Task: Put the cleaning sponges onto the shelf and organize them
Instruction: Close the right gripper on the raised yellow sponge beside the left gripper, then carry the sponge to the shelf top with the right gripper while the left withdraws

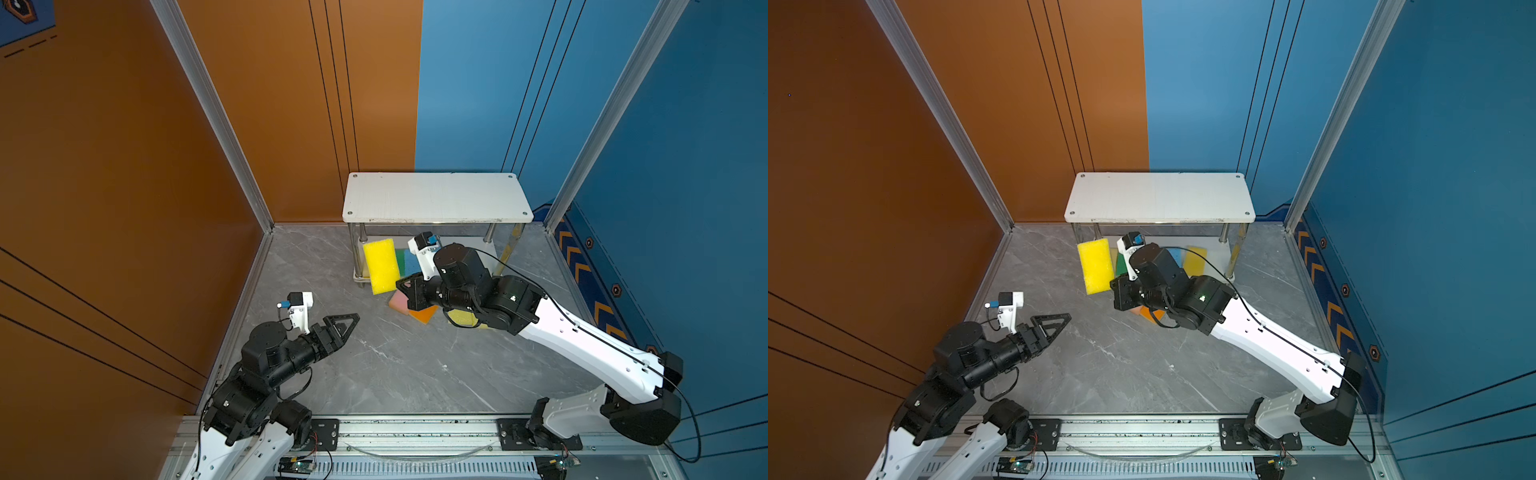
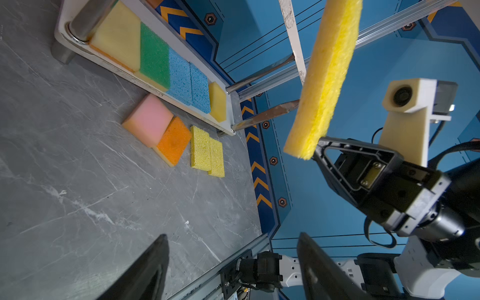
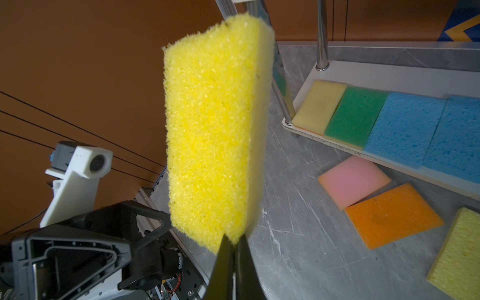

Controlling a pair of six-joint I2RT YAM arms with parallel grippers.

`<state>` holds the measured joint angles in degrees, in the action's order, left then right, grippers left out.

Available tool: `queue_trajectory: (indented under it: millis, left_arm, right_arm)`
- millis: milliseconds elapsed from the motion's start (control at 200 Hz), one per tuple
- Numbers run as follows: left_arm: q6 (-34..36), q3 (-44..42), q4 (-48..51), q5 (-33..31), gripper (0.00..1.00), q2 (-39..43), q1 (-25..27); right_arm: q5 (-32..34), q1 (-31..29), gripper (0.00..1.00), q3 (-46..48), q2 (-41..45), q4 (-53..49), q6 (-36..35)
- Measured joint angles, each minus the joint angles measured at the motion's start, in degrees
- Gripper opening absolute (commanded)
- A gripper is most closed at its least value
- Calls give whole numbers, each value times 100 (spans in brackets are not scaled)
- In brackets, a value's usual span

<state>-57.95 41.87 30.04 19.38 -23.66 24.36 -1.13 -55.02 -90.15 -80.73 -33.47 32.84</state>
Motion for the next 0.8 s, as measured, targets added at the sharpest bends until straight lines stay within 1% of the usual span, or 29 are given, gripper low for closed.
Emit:
queue_trajectory:
  millis: [100,250,546,671,801]
  left_arm:
    - [83,-2,114,2,79,-2,-11]
    - [216,-22,238,24,80,-20,-39]
    - [485,-79,494,192,81,-70,-216]
    - [538,-133,586,323,81,-68,-323]
    - [577,-179,664,474,81,-52,-455]
  right_arm:
    - [4,190,0,-640,-240,20,11]
    - [-13,420,0,-1792,-925,125,42]
    - [-260,822,0,-4028,-2900,48,219]
    - [-385,970,0,-4673,-3576,-92,330]
    - [-498,1073,0,-4986,-3947,-179,461]
